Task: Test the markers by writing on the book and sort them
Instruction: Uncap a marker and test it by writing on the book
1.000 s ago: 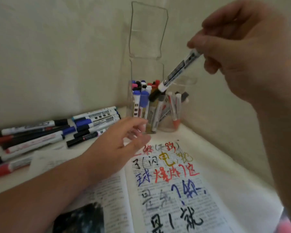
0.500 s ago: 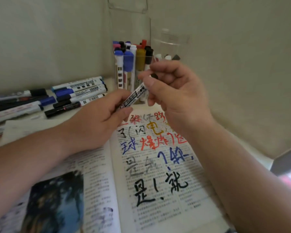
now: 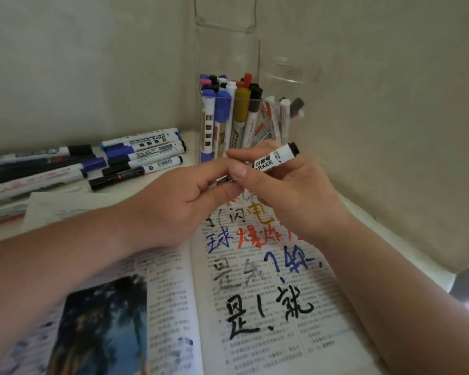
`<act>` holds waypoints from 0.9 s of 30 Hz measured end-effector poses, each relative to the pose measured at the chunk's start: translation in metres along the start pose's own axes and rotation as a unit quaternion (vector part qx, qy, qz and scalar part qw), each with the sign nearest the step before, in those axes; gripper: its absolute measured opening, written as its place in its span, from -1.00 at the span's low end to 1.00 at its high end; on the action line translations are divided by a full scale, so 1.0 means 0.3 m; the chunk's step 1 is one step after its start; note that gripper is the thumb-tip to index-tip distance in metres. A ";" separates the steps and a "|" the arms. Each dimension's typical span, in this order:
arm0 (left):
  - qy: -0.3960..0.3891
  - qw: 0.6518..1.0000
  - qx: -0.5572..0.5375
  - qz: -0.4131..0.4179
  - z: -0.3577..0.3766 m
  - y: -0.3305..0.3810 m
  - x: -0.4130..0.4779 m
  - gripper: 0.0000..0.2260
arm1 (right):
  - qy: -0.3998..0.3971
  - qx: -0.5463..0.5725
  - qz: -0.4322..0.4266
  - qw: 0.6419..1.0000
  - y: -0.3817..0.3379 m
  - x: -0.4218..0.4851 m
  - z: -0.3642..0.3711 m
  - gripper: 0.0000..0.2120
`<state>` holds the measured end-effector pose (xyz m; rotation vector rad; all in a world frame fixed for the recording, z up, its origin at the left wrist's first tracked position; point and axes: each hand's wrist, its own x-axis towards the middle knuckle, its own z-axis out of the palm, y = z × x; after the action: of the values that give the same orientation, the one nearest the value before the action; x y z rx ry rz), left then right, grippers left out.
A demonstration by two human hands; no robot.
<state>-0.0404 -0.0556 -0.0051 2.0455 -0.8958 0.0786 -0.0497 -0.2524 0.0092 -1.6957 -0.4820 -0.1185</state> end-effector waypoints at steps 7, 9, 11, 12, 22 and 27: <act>-0.043 0.997 -0.032 -0.056 -0.022 -0.009 -0.022 -0.59 | 0.014 0.066 0.078 0.995 -0.016 0.013 -0.063 -0.83; -0.051 0.995 -0.049 -0.063 -0.030 -0.017 -0.028 -0.61 | 0.079 0.087 0.083 0.990 -0.037 0.012 -0.119 -0.81; -0.062 0.996 -0.031 -0.063 -0.031 -0.022 -0.031 -0.56 | 0.086 0.063 0.063 0.992 -0.057 -0.022 -0.176 -0.82; -0.072 0.996 -0.012 -0.060 -0.030 -0.025 -0.032 -0.54 | 0.054 0.056 0.062 0.995 -0.065 -0.053 -0.192 -0.85; -0.123 0.987 0.101 -0.015 0.001 0.040 -0.016 -0.66 | 0.009 0.023 0.161 0.987 -0.004 -0.310 -0.186 -0.93; -0.227 0.950 0.213 -0.028 -0.002 0.121 0.067 -0.76 | -0.023 -0.048 0.176 0.983 -0.041 -0.342 -0.228 -0.95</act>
<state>-0.0480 -0.0796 0.0281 2.5493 -1.1756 -0.2634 -0.1342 -0.3424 -0.0020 -1.8551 -0.2057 0.1576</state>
